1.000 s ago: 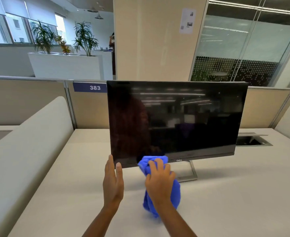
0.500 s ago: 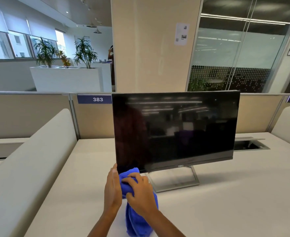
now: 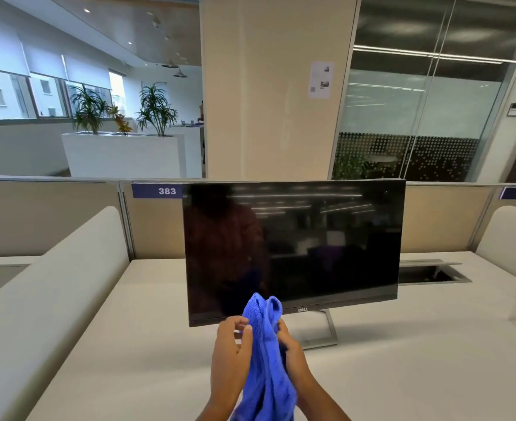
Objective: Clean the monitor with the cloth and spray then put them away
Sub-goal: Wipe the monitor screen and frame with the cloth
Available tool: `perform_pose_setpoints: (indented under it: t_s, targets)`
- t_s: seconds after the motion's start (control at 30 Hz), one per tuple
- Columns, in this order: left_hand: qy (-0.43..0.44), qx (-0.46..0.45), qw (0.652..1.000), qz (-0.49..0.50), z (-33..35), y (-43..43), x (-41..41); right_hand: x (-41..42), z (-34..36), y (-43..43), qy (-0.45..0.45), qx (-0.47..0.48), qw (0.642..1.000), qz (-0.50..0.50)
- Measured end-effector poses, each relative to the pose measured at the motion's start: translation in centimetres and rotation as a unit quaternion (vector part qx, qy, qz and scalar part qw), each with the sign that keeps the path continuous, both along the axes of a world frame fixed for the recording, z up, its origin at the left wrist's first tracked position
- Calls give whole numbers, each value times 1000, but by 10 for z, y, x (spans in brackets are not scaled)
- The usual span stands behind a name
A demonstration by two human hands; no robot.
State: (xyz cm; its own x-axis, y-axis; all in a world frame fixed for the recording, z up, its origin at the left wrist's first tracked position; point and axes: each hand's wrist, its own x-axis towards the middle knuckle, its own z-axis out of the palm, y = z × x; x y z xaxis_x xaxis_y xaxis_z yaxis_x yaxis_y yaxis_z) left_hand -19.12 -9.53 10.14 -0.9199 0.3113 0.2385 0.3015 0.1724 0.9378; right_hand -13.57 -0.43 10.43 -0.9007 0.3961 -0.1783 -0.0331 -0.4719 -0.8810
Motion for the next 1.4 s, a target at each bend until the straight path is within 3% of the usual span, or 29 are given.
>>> perform_pose_setpoints:
  t_s: [0.1,0.23,0.4,0.53,0.67,0.87,1.07,1.2,1.4]
  targets:
    - [-5,-11,1000,-27,2,17,12,15,9,15,16,-65,997,29]
    - [-21,-29,999,-28,4,34,27,27,10,33,30,-76,994,73]
    - [-15,-65,998,-10,5,50,38,43,11,48,-16,10,994,110]
    - [-18,-77,997,-24,4,61,42,45,10,57,-44,81,994,62]
    - [-41,-67,996,-47,5,68,40,54,11,65,-56,54,996,38]
    - [-57,-58,996,-43,10,72,45,63,18,68,-48,126,989,55]
    - [-49,-79,995,-33,14,69,42,71,17,80,-17,113,991,73]
    - [-55,-73,996,-10,19,60,30,73,17,100,5,147,988,42]
    - [-43,-28,998,26,35,43,7,63,23,142,-55,256,959,-110]
